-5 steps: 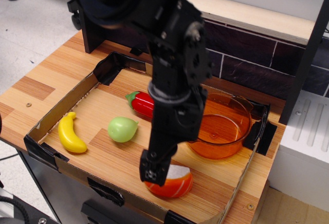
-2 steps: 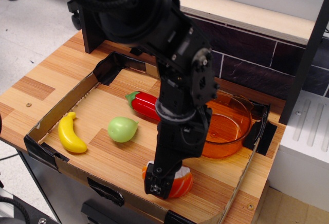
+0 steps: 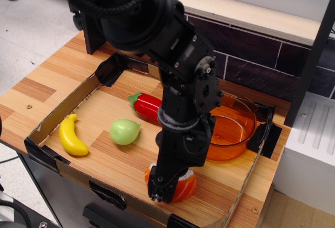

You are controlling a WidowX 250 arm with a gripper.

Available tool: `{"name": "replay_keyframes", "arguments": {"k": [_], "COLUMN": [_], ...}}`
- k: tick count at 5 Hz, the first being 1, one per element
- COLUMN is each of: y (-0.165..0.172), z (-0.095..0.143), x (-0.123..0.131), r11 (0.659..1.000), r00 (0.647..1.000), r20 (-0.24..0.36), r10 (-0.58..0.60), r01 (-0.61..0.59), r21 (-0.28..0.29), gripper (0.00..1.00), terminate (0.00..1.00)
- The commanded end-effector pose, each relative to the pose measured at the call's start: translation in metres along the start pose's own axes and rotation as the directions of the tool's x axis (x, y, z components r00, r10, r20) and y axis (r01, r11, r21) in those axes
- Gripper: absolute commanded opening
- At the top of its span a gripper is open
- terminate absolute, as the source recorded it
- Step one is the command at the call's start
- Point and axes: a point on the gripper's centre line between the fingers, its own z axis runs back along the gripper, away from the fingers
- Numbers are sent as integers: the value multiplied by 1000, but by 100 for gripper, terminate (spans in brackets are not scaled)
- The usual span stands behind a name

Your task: Put sushi in pot

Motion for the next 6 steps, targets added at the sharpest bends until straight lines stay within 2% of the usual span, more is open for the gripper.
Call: {"name": "replay_keyframes", "arguments": {"k": [1, 2, 3, 5, 6], "y": [15, 30, 56, 88, 93], "z": [56, 81, 82, 70, 61], "x": [1, 9, 22, 38, 39], "r11": [999, 996, 994, 987, 986], "r00": [993, 984, 983, 981, 981], "r20": [116, 171, 168, 153, 136], "r10": [8, 45, 78, 122, 136], "r01": [-14, -56, -90, -136, -147], "r21": [48, 63, 62, 86, 76], "gripper": [0, 0, 0, 0, 0], "terminate": [0, 0, 0, 0, 0]}}
